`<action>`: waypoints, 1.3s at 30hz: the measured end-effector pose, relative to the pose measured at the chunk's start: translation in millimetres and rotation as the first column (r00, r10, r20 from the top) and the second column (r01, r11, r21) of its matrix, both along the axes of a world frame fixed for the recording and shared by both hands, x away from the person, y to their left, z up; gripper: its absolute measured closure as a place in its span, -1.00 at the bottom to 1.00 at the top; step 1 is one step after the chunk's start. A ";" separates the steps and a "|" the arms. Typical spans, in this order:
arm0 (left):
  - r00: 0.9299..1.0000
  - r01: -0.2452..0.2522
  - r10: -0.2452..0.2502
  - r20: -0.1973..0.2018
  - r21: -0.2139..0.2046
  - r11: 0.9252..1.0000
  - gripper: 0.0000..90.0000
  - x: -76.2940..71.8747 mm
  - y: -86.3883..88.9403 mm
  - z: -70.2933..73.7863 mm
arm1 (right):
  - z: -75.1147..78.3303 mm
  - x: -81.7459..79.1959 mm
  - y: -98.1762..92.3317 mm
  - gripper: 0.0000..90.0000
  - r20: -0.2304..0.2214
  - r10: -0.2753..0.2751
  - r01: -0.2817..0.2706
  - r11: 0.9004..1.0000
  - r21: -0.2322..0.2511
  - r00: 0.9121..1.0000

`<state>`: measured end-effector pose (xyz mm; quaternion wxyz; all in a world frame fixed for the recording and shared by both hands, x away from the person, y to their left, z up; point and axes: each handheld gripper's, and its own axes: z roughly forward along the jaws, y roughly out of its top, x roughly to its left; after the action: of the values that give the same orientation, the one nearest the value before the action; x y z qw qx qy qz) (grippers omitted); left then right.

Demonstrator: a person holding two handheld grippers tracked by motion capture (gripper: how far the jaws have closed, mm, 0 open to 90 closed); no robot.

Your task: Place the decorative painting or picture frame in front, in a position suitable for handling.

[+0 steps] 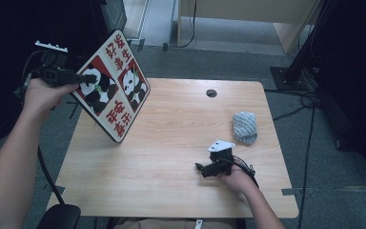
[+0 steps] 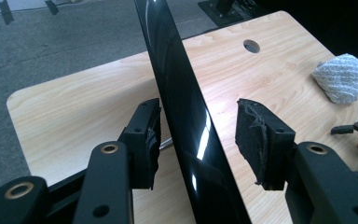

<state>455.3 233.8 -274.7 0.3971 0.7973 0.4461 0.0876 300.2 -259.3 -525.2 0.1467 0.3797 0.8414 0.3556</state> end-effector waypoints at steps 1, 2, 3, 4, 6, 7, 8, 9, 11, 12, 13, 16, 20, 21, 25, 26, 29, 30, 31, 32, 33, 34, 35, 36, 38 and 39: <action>1.000 0.003 -0.003 -0.007 -0.001 1.000 0.12 1.3 -1.4 0.6 | 0.0 0.0 0.0 -1.00 0.000 0.000 0.000 1.000 0.000 1.000; 1.000 0.006 -0.006 -0.008 0.004 1.000 0.12 2.5 -2.8 1.4 | 0.0 0.0 0.0 -1.00 0.000 0.000 0.000 1.000 0.000 1.000; 1.000 0.006 -0.006 -0.008 0.004 1.000 0.12 2.5 -2.8 1.4 | 0.0 0.0 0.0 -1.00 0.000 0.000 0.000 1.000 0.000 1.000; 1.000 0.008 -0.008 -0.009 0.022 1.000 0.12 5.5 -5.7 3.3 | 0.0 0.0 0.0 -1.00 0.000 0.000 0.000 1.000 0.000 1.000; 1.000 0.008 -0.007 -0.016 0.034 0.999 0.12 9.3 -7.7 5.9 | 0.1 -0.2 0.1 -1.00 -0.003 -0.002 0.002 1.000 0.001 1.000; 1.000 0.008 -0.007 -0.016 0.034 0.999 0.12 9.3 -7.7 5.9 | 0.1 -0.2 0.1 -1.00 -0.003 -0.002 0.002 1.000 0.001 1.000; 1.000 0.006 -0.006 -0.021 0.039 0.999 0.12 11.7 -8.6 7.6 | 0.1 -0.2 0.1 -1.00 -0.003 -0.002 0.002 1.000 0.001 1.000; 1.000 0.005 -0.003 -0.028 0.039 0.999 0.13 16.1 -9.3 10.0 | 0.1 -0.2 0.1 -1.00 -0.002 -0.002 0.002 1.000 0.001 1.000; 0.999 0.003 -0.001 -0.032 0.041 0.999 0.14 20.2 -10.3 11.6 | 0.1 -0.2 0.1 -1.00 -0.002 -0.002 0.002 1.000 0.001 1.000; 0.999 0.003 -0.001 -0.032 0.041 0.999 0.15 20.2 -10.3 11.6 | 0.1 -0.2 0.1 -1.00 -0.002 -0.002 0.002 1.000 0.001 1.000; 0.999 0.000 0.001 -0.040 0.040 0.999 0.15 23.0 -11.3 12.6 | 0.1 -0.2 0.1 -1.00 -0.003 -0.002 0.002 1.000 0.001 1.000; 0.999 -0.001 0.005 -0.046 0.080 0.997 0.24 30.6 -13.7 15.9 | 0.0 -0.1 0.0 -1.00 -0.002 -0.001 0.001 1.000 0.001 1.000; 0.999 -0.008 0.012 -0.052 0.086 0.996 0.30 36.0 -15.0 20.0 | 0.1 -0.1 0.0 -1.00 -0.002 -0.001 0.001 1.000 0.000 1.000; 0.998 -0.006 0.011 -0.058 0.090 0.996 0.31 37.7 -15.5 20.7 | 0.0 -0.2 0.1 -1.00 -0.002 -0.001 0.001 1.000 0.001 1.000; 0.997 -0.005 0.014 -0.081 0.111 0.994 0.38 43.3 -17.4 22.0 | 0.0 -0.1 0.1 -1.00 -0.002 -0.001 0.001 1.000 0.000 1.000; 0.995 -0.008 0.019 -0.093 0.117 0.993 0.40 46.9 -18.7 22.7 | 0.1 -0.2 0.1 -1.00 -0.002 -0.001 0.001 1.000 0.001 1.000; 0.995 -0.005 0.017 -0.098 0.123 0.992 0.44 50.0 -20.4 24.8 | 0.0 -0.1 0.0 -1.00 -0.002 -0.001 0.001 1.000 0.000 1.000; 0.995 -0.007 0.019 -0.100 0.121 0.993 0.44 51.1 -21.2 25.4 | 0.0 -0.1 0.0 -1.00 -0.002 -0.001 0.001 1.000 0.000 1.000; 0.994 -0.010 0.022 -0.103 0.123 0.992 0.46 52.3 -21.8 25.2 | 0.0 -0.1 0.1 -1.00 -0.002 -0.001 0.001 1.000 0.001 1.000; 0.992 -0.012 0.028 -0.120 0.138 0.990 0.55 54.5 -23.1 24.5 | 0.1 -0.1 0.2 -1.00 -0.002 0.001 -0.001 1.000 0.001 1.000; 0.992 -0.012 0.028 -0.120 0.138 0.990 0.57 54.5 -23.1 24.5 | 0.1 -0.1 0.2 -1.00 -0.002 0.001 -0.001 1.000 0.000 1.000; 0.990 -0.016 0.037 -0.134 0.156 0.988 0.60 56.4 -23.7 24.8 | 0.1 -0.1 0.3 -1.00 -0.002 0.001 -0.001 1.000 0.001 1.000; 0.989 -0.025 0.048 -0.137 0.164 0.986 0.62 57.1 -24.4 25.4 | 0.1 -0.1 0.3 -1.00 -0.002 0.002 -0.002 1.000 0.001 1.000; 0.990 -0.023 0.048 -0.136 0.178 0.984 0.65 57.6 -25.0 26.1 | 0.1 -0.1 0.3 -1.00 -0.001 0.003 -0.003 1.000 0.001 1.000; 0.988 -0.018 0.045 -0.145 0.184 0.983 0.65 58.4 -26.7 27.7 | 0.1 0.0 0.4 -1.00 -0.001 0.004 -0.004 1.000 0.001 1.000; 0.987 -0.017 0.046 -0.154 0.184 0.983 0.66 58.8 -27.0 29.1 | 0.2 -0.1 0.4 -1.00 -0.002 0.004 -0.004 1.000 0.001 1.000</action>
<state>514.1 206.8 -245.6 0.2847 0.8275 0.4787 0.0711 300.1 -258.8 -525.1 0.1449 0.3787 0.8421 0.3557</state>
